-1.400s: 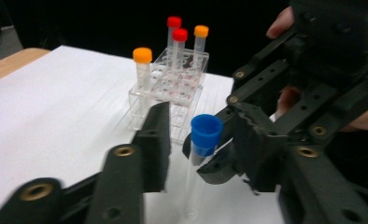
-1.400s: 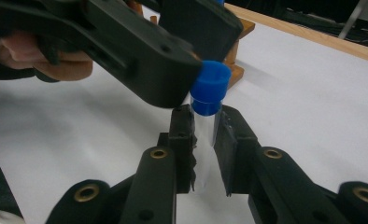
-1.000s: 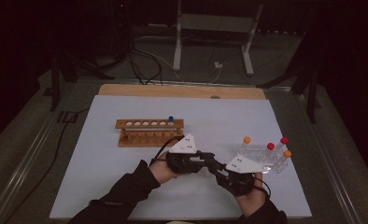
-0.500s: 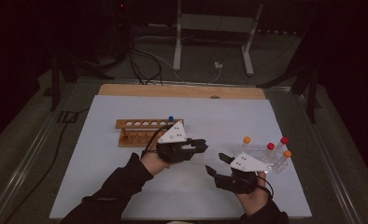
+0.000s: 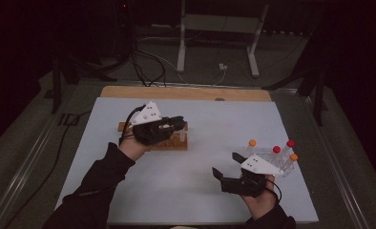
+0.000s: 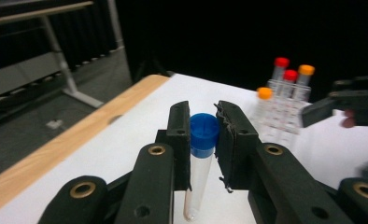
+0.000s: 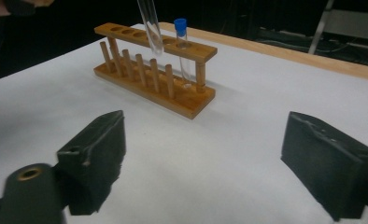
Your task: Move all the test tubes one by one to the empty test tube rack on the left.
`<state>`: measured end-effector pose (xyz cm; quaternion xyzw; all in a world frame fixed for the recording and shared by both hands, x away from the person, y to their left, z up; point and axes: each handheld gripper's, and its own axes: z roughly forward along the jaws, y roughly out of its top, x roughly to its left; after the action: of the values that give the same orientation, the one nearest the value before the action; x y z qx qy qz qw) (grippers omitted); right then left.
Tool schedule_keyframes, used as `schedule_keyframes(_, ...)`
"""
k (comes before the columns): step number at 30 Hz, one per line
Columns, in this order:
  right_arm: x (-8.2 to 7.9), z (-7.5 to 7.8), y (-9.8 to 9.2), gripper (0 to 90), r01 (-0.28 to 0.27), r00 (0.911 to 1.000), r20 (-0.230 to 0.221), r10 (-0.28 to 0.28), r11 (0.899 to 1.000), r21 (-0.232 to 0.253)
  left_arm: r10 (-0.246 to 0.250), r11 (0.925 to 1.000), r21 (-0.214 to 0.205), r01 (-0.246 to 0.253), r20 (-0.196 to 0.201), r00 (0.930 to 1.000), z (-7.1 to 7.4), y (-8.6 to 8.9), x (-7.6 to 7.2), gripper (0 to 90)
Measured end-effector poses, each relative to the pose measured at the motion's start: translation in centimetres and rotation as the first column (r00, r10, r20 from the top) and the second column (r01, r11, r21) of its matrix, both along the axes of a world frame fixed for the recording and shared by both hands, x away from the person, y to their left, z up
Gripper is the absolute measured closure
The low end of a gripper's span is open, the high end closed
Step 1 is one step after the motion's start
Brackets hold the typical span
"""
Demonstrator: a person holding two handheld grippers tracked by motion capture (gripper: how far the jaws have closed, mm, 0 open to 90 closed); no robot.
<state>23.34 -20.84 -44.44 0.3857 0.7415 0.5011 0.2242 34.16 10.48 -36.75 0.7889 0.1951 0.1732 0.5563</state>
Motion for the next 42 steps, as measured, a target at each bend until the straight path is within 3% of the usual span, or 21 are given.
schedule_keyframes(3,0.0,-0.1,0.0,1.9,-0.028,0.9996,0.009,0.028,1.000,-0.006,0.030,0.9996,0.000,-0.030,0.007,0.9995,0.2,0.7,0.5,77.3)
schedule_keyframes(9,-0.1,0.1,-0.2,1.9,-0.045,0.9990,0.009,0.045,0.999,0.025,0.098,0.9952,-0.007,-0.098,0.010,0.9952,0.0,2.2,1.7,77.3)
schedule_keyframes(21,-0.2,0.2,-0.3,0.0,-0.050,0.9986,0.018,0.050,0.999,0.014,0.197,0.9804,-0.004,-0.197,-0.015,0.9803,-1.8,3.2,4.7,77.2)
schedule_keyframes(26,-0.3,0.3,-0.4,0.0,-0.055,0.9983,0.021,0.054,0.998,0.023,0.212,0.9772,0.008,-0.212,-0.034,0.9766,-2.9,3.0,5.5,77.3)
schedule_keyframes(42,-0.2,0.1,-0.4,0.0,-0.068,0.9977,0.000,0.068,0.997,0.021,0.226,0.9740,0.042,-0.223,-0.101,0.9689,-6.6,2.2,6.1,77.3)
